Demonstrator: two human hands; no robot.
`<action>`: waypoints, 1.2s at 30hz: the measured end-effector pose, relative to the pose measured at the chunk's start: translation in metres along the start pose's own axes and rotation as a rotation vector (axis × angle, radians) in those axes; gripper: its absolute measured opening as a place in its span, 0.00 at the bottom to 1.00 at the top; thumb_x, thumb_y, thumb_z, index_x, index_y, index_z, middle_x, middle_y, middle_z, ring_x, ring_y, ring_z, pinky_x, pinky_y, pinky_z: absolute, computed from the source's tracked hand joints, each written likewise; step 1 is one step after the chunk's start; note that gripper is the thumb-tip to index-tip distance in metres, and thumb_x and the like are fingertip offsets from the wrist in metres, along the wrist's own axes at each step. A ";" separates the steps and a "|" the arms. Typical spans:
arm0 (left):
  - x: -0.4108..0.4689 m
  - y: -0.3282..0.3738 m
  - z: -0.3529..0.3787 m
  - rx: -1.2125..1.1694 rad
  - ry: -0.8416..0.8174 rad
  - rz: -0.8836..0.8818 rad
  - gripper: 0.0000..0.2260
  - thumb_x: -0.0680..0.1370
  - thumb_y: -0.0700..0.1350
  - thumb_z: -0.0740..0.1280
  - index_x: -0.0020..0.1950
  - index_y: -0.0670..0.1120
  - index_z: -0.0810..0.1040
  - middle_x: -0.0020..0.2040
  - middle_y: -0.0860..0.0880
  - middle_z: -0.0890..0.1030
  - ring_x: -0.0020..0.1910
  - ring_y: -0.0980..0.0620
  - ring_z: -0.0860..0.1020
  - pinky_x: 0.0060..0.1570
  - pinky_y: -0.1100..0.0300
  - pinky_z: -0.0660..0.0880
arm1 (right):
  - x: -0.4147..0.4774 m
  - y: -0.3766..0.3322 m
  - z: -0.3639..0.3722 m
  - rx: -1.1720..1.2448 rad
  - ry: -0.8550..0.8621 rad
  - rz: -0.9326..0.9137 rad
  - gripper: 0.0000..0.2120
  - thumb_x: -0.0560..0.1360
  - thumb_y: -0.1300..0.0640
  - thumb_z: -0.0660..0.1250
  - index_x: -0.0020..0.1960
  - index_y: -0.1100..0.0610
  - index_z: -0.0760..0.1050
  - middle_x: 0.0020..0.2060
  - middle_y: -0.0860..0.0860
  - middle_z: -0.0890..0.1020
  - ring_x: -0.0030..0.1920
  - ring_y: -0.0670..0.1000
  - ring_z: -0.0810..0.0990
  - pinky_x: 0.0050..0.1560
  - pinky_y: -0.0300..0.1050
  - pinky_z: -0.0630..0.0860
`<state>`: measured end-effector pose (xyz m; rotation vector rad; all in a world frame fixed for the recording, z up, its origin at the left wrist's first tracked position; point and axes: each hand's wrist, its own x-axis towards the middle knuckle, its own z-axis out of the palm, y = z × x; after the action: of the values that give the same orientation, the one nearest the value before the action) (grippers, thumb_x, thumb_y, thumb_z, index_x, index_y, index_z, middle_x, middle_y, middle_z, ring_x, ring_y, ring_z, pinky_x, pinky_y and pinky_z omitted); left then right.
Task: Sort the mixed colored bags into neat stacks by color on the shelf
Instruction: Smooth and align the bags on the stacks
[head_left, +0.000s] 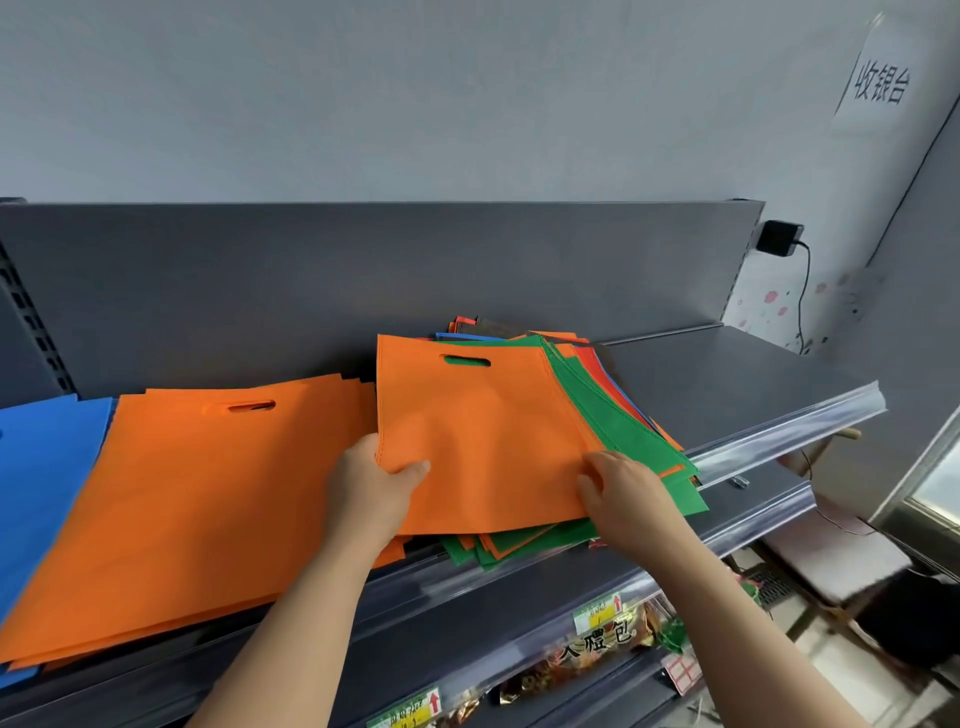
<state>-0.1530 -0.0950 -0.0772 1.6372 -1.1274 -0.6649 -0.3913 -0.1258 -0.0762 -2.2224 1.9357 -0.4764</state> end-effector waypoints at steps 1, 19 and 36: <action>0.000 0.001 -0.001 0.026 0.027 0.019 0.06 0.74 0.44 0.72 0.49 0.50 0.77 0.44 0.52 0.80 0.43 0.51 0.79 0.39 0.57 0.75 | 0.000 0.001 -0.001 0.008 -0.002 -0.001 0.10 0.80 0.54 0.54 0.45 0.55 0.72 0.43 0.48 0.76 0.45 0.51 0.75 0.54 0.49 0.73; -0.017 -0.002 -0.064 -0.071 0.138 0.118 0.07 0.79 0.42 0.63 0.52 0.54 0.71 0.48 0.57 0.76 0.46 0.60 0.75 0.40 0.64 0.69 | 0.005 -0.054 0.004 0.151 -0.003 0.025 0.24 0.78 0.48 0.58 0.72 0.55 0.62 0.60 0.55 0.76 0.60 0.57 0.74 0.66 0.57 0.66; -0.021 -0.060 -0.233 0.113 0.283 -0.062 0.19 0.77 0.39 0.66 0.67 0.48 0.67 0.54 0.54 0.74 0.51 0.53 0.73 0.48 0.59 0.68 | -0.014 -0.221 0.056 0.183 -0.013 -0.161 0.18 0.76 0.54 0.63 0.64 0.58 0.69 0.57 0.55 0.77 0.58 0.58 0.75 0.63 0.53 0.68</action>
<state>0.0548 0.0260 -0.0536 1.8040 -0.9256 -0.3979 -0.1676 -0.0835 -0.0601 -2.2650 1.6419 -0.6316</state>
